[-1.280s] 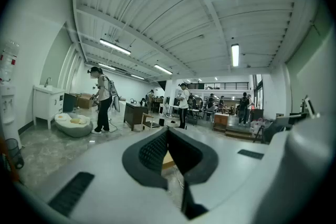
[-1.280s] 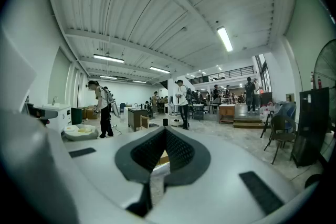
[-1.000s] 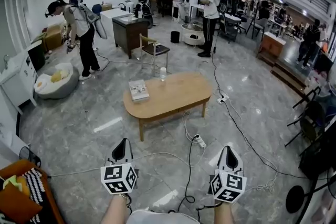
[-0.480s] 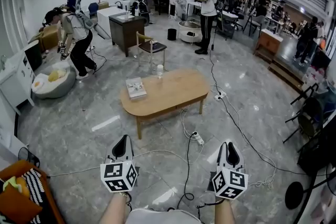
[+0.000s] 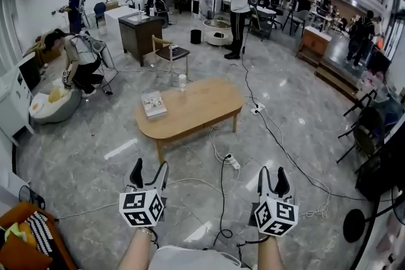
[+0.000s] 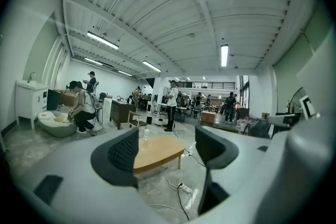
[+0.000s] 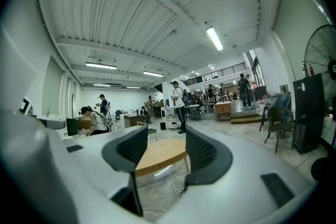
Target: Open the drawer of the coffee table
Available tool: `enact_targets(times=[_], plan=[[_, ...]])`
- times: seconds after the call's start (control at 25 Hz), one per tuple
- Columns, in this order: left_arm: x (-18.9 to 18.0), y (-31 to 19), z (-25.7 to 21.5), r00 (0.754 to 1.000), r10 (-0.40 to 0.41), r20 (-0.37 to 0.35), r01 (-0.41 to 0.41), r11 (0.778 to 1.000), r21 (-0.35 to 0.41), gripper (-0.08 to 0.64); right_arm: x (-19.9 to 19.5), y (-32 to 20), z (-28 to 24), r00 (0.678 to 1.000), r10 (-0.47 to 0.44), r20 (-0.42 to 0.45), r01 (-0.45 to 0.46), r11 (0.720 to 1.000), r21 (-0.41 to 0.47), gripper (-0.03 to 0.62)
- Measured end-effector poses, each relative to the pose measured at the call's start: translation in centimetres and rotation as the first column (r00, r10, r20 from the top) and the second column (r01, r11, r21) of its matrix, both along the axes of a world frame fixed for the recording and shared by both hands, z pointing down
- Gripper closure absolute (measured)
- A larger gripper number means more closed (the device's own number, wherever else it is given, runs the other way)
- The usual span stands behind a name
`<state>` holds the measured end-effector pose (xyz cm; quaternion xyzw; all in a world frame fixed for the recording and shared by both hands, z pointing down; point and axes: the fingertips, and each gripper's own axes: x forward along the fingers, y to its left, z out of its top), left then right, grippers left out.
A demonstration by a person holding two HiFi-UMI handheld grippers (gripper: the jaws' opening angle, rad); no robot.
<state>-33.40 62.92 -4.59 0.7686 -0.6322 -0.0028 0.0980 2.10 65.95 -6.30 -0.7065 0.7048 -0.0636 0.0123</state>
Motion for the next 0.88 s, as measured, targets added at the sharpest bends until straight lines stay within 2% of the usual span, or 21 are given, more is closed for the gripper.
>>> enact_targets(times=[0.16, 0.28, 0.64, 0.88], plan=[[0.2, -1.6, 0.5, 1.000, 0.007, 0.000, -0.007, 1.000, -0.016, 0.128, 0.5, -1.1, 0.0, 1.000, 0.010, -0.008, -0.010, 1.000, 0.007, 0.299], [0.6, -2.6, 0.9, 1.000, 0.017, 0.001, -0.017, 1.000, -0.026, 0.103, 1.0, -2.0, 0.5, 1.000, 0.013, -0.008, -0.013, 1.000, 0.005, 0.250], [0.9, -3.9, 1.1, 1.000, 0.017, 0.004, -0.017, 1.000, -0.020, 0.012, 1.4, -5.5, 0.9, 1.000, -0.004, -0.018, 0.004, 1.000, 0.013, 0.014], [0.7, -4.2, 2.1, 1.000, -0.027, 0.003, 0.027, 0.999, -0.031, 0.002, 2.2, -7.7, 1.8, 0.999, -0.038, -0.015, 0.038, 0.999, 0.003, 0.005]])
